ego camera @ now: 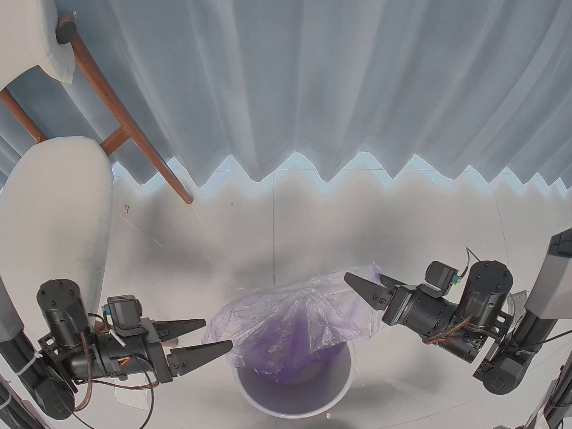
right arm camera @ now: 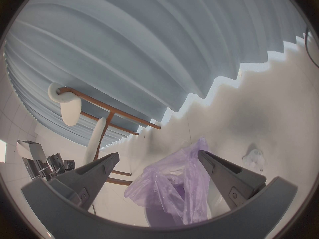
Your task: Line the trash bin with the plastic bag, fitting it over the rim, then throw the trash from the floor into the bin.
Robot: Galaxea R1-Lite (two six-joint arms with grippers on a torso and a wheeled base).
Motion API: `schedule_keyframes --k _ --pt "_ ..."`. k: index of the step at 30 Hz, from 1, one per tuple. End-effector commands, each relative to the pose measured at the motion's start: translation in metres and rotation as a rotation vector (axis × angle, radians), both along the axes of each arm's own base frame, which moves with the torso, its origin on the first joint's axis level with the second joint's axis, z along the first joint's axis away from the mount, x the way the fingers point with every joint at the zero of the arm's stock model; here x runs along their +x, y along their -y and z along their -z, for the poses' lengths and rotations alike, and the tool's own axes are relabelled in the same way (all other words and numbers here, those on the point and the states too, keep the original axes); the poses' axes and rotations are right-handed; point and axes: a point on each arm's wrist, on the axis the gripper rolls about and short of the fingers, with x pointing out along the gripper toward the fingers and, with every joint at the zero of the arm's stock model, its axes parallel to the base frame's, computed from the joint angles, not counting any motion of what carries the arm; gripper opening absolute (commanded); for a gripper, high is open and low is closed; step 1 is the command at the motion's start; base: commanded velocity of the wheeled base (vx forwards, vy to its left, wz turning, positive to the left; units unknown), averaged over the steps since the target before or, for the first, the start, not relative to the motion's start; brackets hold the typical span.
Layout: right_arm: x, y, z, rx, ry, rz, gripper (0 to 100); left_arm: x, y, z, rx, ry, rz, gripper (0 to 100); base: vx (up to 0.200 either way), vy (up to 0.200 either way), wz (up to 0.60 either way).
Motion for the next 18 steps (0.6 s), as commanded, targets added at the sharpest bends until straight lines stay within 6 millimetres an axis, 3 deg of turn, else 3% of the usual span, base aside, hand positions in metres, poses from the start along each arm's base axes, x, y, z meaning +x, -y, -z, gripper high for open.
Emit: schedule_keyframes --k 1,7,11,14,18 --pt "-0.011 0.005 -0.025 0.011 0.102 -0.010 100 -0.014 -0.014 -0.024 -0.058 0.108 0.031 100 0.000 0.000 0.00" --pt "-0.017 0.008 -0.043 0.031 0.167 -0.011 100 -0.014 -0.015 -0.023 -0.052 0.109 0.042 100 0.000 0.000 0.00" --pt "-0.023 0.011 -0.059 0.038 0.232 -0.009 100 -0.004 -0.007 -0.035 -0.077 0.179 0.072 100 0.000 0.000 0.00" --pt "-0.025 0.011 -0.064 0.040 0.236 -0.012 100 -0.003 -0.005 -0.034 -0.077 0.176 0.082 100 -0.200 0.000 0.00" --pt "-0.026 0.012 -0.066 0.038 0.235 -0.012 100 -0.004 0.000 -0.018 -0.042 0.103 0.102 100 -0.200 0.000 0.00"
